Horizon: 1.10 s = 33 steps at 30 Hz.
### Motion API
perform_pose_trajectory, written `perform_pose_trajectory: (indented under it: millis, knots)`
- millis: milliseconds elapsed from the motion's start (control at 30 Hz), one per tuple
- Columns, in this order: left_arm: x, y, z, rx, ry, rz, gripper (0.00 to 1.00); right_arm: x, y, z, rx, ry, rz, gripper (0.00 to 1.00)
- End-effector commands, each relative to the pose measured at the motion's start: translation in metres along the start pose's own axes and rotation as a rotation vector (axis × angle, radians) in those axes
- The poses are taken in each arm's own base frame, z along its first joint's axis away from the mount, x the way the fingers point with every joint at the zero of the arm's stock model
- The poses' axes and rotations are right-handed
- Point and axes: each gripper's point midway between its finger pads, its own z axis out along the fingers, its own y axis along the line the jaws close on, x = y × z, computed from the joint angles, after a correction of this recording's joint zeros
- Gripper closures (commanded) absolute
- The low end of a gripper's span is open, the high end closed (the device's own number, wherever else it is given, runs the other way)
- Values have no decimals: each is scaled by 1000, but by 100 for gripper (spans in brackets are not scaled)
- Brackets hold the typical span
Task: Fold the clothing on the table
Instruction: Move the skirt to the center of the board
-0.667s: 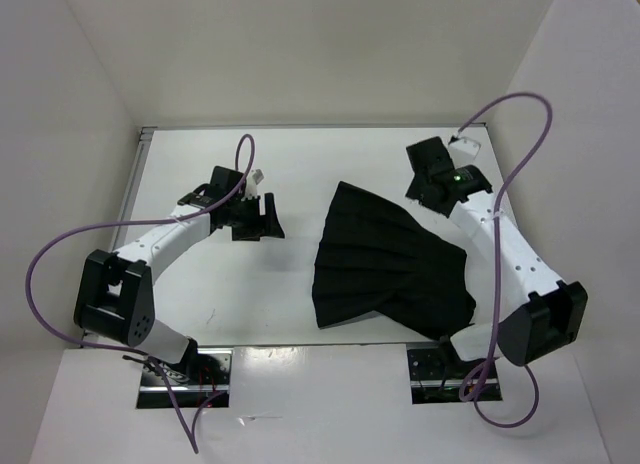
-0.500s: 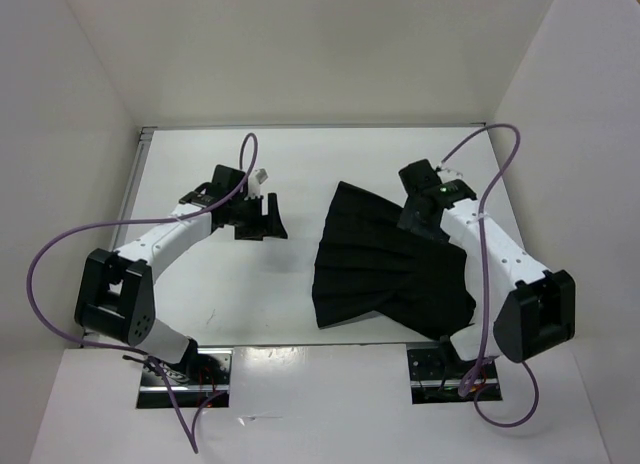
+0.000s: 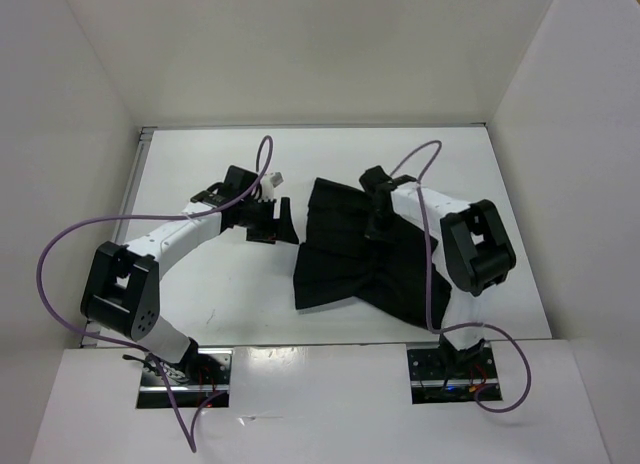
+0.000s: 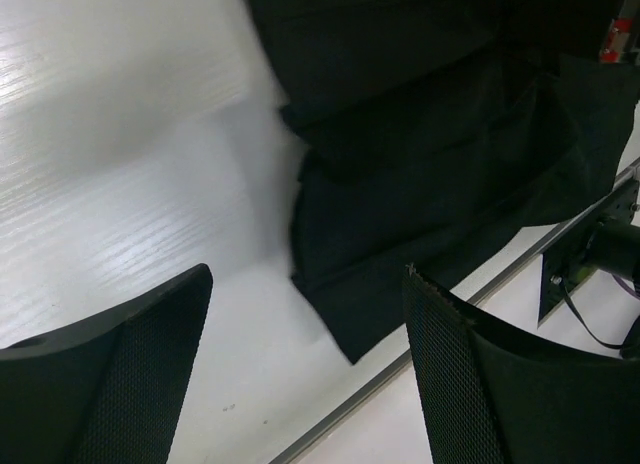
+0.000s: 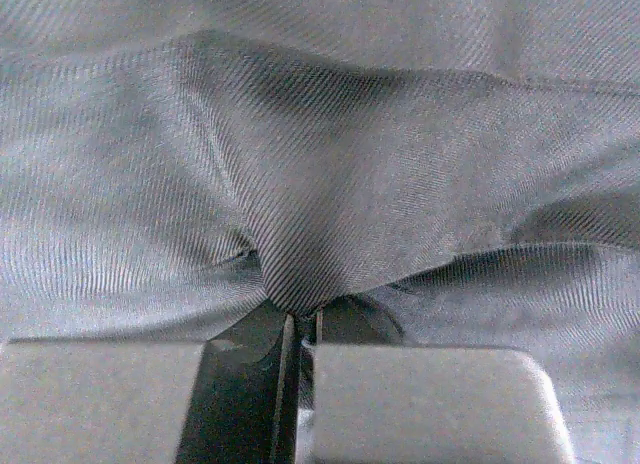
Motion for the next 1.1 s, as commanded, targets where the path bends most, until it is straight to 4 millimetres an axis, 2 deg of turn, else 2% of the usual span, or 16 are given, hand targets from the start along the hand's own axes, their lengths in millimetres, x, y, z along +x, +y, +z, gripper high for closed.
perform_pose_trajectory:
  millis: [0,67,167,233,300,367,433,533,600,667,733,800,900,967,1000,1067]
  knots:
    - [-5,-2,-8,2,-36,37,16,-39,78,-61,-152,-223,-113,100]
    - [-4,0,-9,-11,-41,37,16,-57,120,-152,-290,-400,-167,100]
    - [3,4,-5,-19,-16,24,16,-69,142,-249,-449,-559,-197,100]
    - [1,4,-5,-19,-17,25,16,-74,144,-274,-488,-602,-195,100]
    - [-3,4,-6,-26,-28,29,16,-67,143,-267,-483,-571,-233,94]
    - [-4,5,-5,-35,-32,29,16,-51,143,-240,-478,-491,-274,71]
    - [-10,2,-9,-32,-41,33,16,-37,136,-216,-446,-419,-294,67]
    - [-11,1,-19,-40,-37,34,17,-6,98,-163,-286,-277,-274,64]
    - [-17,-5,-38,-41,-57,63,19,-2,70,-158,-185,-282,-231,64]
    - [-20,-8,-50,-38,-66,84,21,15,39,-146,-74,-223,-221,54]
    - [-25,-12,-67,-45,-70,109,21,19,11,-147,29,-226,-203,50]
    - [-29,-21,-85,-31,-85,131,21,10,0,-157,75,-289,-175,50]
    - [-61,-53,-108,49,-188,198,21,-13,10,-169,42,-355,-142,48]
    - [-95,-71,-117,91,-299,233,18,-40,38,-177,-48,-432,-133,47]
    - [-107,-64,-107,66,-313,215,18,-51,48,-165,-56,-432,-162,45]
    - [-139,-48,-85,-1,-344,157,18,-80,85,-161,-177,-477,-154,45]
